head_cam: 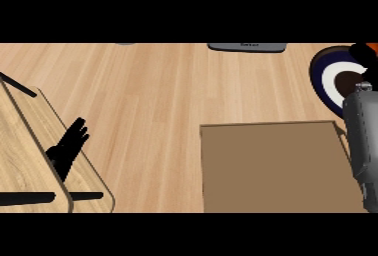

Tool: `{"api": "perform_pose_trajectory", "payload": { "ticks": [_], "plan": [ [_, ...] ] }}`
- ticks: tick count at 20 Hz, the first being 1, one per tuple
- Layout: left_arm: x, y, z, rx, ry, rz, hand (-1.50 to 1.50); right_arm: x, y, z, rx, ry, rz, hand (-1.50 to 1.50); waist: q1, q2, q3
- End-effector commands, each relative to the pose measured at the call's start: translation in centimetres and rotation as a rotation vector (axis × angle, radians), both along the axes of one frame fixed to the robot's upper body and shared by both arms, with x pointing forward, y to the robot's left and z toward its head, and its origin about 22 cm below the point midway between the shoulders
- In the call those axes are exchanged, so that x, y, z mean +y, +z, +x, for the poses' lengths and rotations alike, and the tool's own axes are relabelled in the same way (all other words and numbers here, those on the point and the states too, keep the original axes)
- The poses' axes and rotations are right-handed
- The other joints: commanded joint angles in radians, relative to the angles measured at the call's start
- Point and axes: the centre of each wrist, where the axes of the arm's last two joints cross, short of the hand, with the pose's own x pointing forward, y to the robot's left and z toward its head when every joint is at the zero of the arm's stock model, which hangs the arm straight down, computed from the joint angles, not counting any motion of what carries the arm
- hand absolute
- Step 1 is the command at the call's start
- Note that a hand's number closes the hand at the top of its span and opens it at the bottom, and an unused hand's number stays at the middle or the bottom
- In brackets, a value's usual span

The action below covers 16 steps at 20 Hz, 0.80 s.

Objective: Pick the squash from the tray and place it in the plate

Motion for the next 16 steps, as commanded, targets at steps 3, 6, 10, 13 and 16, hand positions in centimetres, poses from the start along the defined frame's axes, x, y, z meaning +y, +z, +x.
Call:
{"api": "perform_pose_trajectory", "payload": {
  "ticks": [3, 6, 10, 13, 16],
  "plan": [
    [-4.7, -1.9, -0.7, 0.067, -0.025, -0.102, 0.0, -4.0, -3.3, -1.8, -0.206, -0.146, 0.105, 1.5, -0.02, 0.002, 0.0],
    [-3.8, -2.0, -0.5, 0.095, -0.018, -0.106, 0.0, -5.8, -4.1, -2.3, -0.226, -0.172, 0.108, 1.5, -0.024, -0.003, 0.0],
    [-5.5, -1.5, 0.4, 0.087, -0.034, -0.104, 0.0, -7.0, -5.5, -2.6, -0.219, -0.202, 0.116, 1.5, -0.03, -0.005, 0.0],
    [-6.1, -1.9, 0.2, 0.083, -0.025, -0.095, 0.0, -8.5, -5.7, -3.0, -0.242, -0.213, 0.096, 1.5, -0.028, -0.003, 0.0],
    [-5.5, -1.7, 0.3, 0.082, -0.016, -0.108, 0.0, -8.1, -7.7, -2.5, -0.055, -0.292, 0.38, -1.5, -0.024, -0.001, 0.002]
  ]
}}
